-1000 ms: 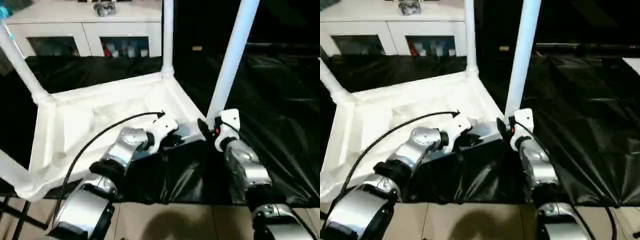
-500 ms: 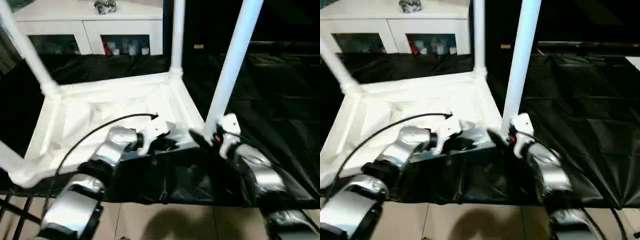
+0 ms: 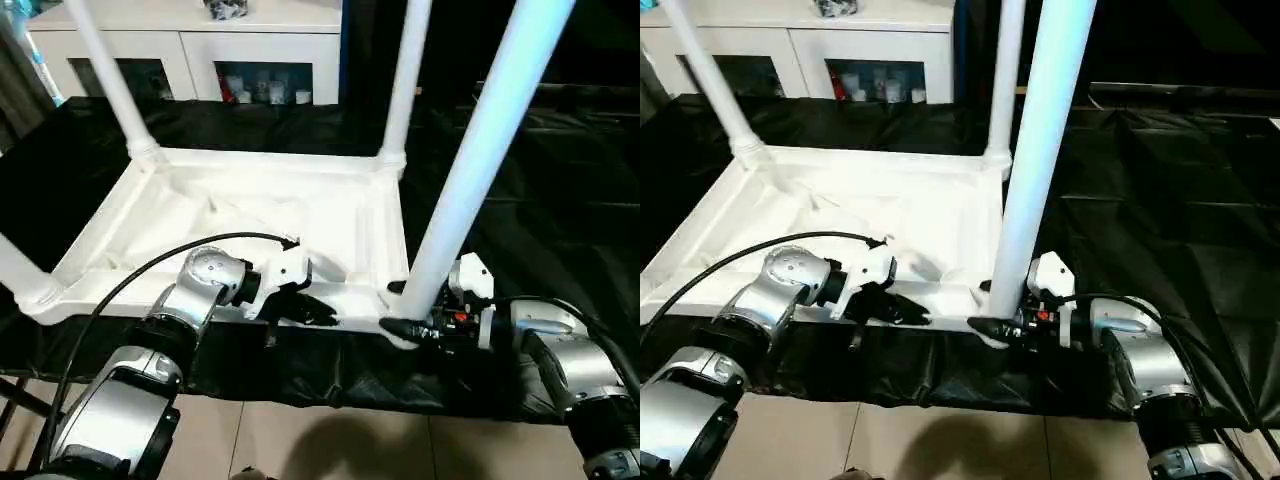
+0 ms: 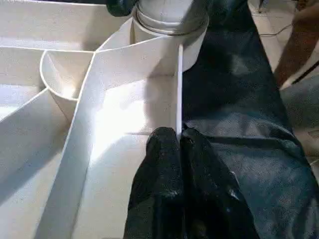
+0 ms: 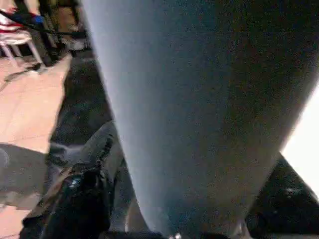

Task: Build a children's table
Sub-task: Rotate leg to tighten

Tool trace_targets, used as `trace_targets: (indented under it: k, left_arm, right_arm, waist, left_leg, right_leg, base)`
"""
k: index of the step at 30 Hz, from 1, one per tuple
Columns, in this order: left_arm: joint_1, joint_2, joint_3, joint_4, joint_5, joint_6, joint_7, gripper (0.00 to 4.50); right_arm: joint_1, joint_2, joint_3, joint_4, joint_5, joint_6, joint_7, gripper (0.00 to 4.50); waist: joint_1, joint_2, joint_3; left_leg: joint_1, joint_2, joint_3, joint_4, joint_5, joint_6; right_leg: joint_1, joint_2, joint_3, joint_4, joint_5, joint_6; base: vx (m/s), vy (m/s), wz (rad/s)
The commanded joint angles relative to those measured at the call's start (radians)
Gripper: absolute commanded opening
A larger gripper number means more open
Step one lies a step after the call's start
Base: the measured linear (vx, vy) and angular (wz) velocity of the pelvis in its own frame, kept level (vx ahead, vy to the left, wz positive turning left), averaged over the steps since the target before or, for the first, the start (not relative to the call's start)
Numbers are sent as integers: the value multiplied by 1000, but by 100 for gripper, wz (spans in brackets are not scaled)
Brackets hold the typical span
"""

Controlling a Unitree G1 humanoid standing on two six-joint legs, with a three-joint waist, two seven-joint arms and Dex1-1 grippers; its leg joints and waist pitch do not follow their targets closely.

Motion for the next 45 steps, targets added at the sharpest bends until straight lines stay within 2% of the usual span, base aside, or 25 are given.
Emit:
trace_targets:
  k: [1,3,6,8,12,14,17,19,20,21,22,23,25,26,28,29,32,34,35,37,39,40,41,44,45]
  left_arm:
    - [-27,6,9,-2,-25,-2,3,0]
    - [-27,6,9,-1,-26,-1,-2,0]
    - [-23,2,9,-1,-30,2,-5,0]
    - [-19,-7,12,-3,-33,10,1,0]
    - [-13,-30,18,-5,-26,24,56,0]
    - [-11,-48,19,-8,-16,40,106,0]
    - [-17,-96,35,-12,-9,80,221,0]
    - [-23,-134,39,-10,-1,95,298,0]
    - [-32,-183,47,-5,6,122,395,0]
    - [-35,-198,48,-2,9,128,421,0]
    - [-37,-207,48,-1,10,132,437,0]
    - [-41,-229,49,3,15,139,477,0]
    - [-48,-283,41,11,29,147,557,0]
    - [-51,-306,40,12,30,155,591,0]
    - [-50,-337,29,9,39,162,622,0]
    - [-48,-345,19,5,46,156,619,0]
    - [-44,-347,9,-3,58,144,610,0]
    - [-43,-325,7,-2,65,123,594,0]
    - [-41,-293,11,0,61,103,568,0]
    - [-39,-281,11,1,59,96,559,0]
    - [-36,-247,3,6,64,67,534,0]
    - [-34,-231,0,9,65,50,522,0]
    - [-34,-231,0,9,65,50,522,0]
    - [-35,-199,-2,26,72,13,500,0]
    - [-40,-185,-2,40,79,-2,501,0]
  right_arm:
    - [15,0,38,-25,9,23,45,284]
    - [16,1,41,-28,12,28,51,252]
    - [17,12,48,-14,7,24,53,240]
    - [21,26,49,4,3,20,45,214]
    - [40,59,33,22,5,22,-7,204]
    - [51,84,16,31,7,21,-56,203]
    - [60,137,-16,58,-11,1,-181,202]
    - [62,176,-33,78,-25,1,-268,201]
    - [53,226,-61,108,-44,-10,-392,201]
    - [47,243,-72,119,-45,-2,-431,201]
    - [44,253,-79,125,-45,3,-455,200]
    - [29,276,-91,148,-55,22,-526,200]
    - [-13,321,-108,219,-107,-3,-693,200]
    - [-38,342,-120,258,-122,-1,-771,199]
    - [-82,374,-137,323,-145,-4,-890,199]
    - [-109,393,-146,356,-151,-4,-941,199]
    - [-140,420,-152,385,-172,-28,-975,199]
    - [-144,417,-131,377,-207,-68,-966,254]
    - [-137,400,-128,359,-211,-96,-938,268]
    - [-135,391,-129,357,-208,-109,-925,267]
    - [-120,348,-114,332,-208,-131,-850,304]
    - [-103,322,-111,307,-192,-129,-786,312]
    - [-103,322,-111,307,-192,-129,-786,312]
    - [-43,233,-112,214,-141,-103,-625,329]
    - [1,173,-126,140,-100,-75,-533,354]
  waist:
    - [1,-10,-60]
    - [3,-10,-61]
    - [3,-10,-62]
    - [3,-9,-62]
    - [3,-10,-59]
    - [1,-11,-55]
    - [-1,-17,-49]
    - [-6,-14,-45]
    - [-11,-21,-39]
    - [-15,-16,-34]
    - [-20,-19,-35]
    - [-21,-18,-37]
    - [-33,-18,-39]
    - [-37,-13,-39]
    - [-44,-14,-41]
    - [-48,-8,-43]
    - [-56,-9,-45]
    - [-58,-9,-45]
    - [-57,-16,-45]
    - [-57,-13,-47]
    - [-55,-15,-49]
    - [-55,-23,-49]
    - [-50,-18,-51]
    - [-46,-21,-51]
    - [-41,-20,-53]
  left_leg:
    - [11,56,-23,-62,-139,122]
    - [10,55,-23,-62,-136,117]
    - [9,54,-23,-61,-129,115]
    - [10,54,-23,-61,-132,113]
    - [11,54,-23,-63,-145,107]
    - [11,54,-23,-66,-168,96]
    - [18,51,-25,-70,-214,63]
    - [23,52,-28,-74,-236,47]
    - [25,49,-28,-78,-263,41]
    - [34,50,-30,-81,-301,26]
    - [37,47,-35,-82,-323,15]
    - [35,45,-37,-83,-319,16]
    - [38,45,-35,-84,-305,14]
    - [34,42,-37,-84,-302,15]
    - [29,42,-38,-86,-289,21]
    - [29,41,-38,-86,-288,23]
    - [25,42,-36,-86,-288,41]
    - [24,42,-35,-86,-290,51]
    - [21,41,-35,-86,-284,57]
    - [18,41,-36,-85,-271,67]
    - [17,40,-33,-82,-252,81]
    - [15,40,-32,-81,-242,86]
    - [15,41,-31,-80,-224,99]
    - [10,43,-30,-77,-178,129]
    - [11,46,-29,-75,-168,141]
  right_leg:
    - [58,-78,56,-68,-82,-246]
    - [58,-78,55,-66,-75,-247]
    - [60,-79,56,-65,-63,-248]
    - [59,-78,55,-65,-62,-249]
    - [58,-79,56,-69,-88,-246]
    - [58,-80,55,-75,-141,-235]
    - [56,-83,55,-93,-289,-198]
    - [50,-84,56,-100,-346,-182]
    - [49,-82,55,-108,-400,-166]
    - [43,-85,55,-114,-467,-153]
    - [46,-87,53,-119,-521,-133]
    - [49,-87,52,-121,-526,-125]
    - [42,-83,56,-120,-494,-127]
    - [46,-83,54,-120,-486,-129]
    - [49,-84,54,-119,-462,-134]
    - [48,-84,54,-119,-441,-143]
    - [51,-82,55,-115,-376,-158]
    - [53,-83,56,-114,-362,-167]
    - [55,-83,56,-114,-356,-165]
    - [58,-86,57,-111,-345,-169]
    - [58,-85,57,-110,-328,-172]
    - [60,-84,57,-108,-319,-173]
    - [61,-84,58,-105,-296,-177]
    - [65,-81,56,-97,-222,-192]
    - [64,-81,56,-94,-189,-199]
  base:
    - [0,0,0]
    - [0,0,0]
    - [0,0,0]
    - [0,0,0]
    - [0,0,0]
    - [0,0,0]
    - [0,0,0]
    - [0,0,0]
    - [0,0,0]
    - [0,0,0]
    - [0,0,0]
    - [0,0,0]
    - [0,0,0]
    - [0,0,0]
    - [0,0,0]
    - [0,0,0]
    - [0,0,0]
    - [0,0,0]
    - [0,0,0]
    - [0,0,0]
    - [0,0,0]
    - [0,0,0]
    - [0,0,0]
    - [0,0,0]
    - [0,0,0]
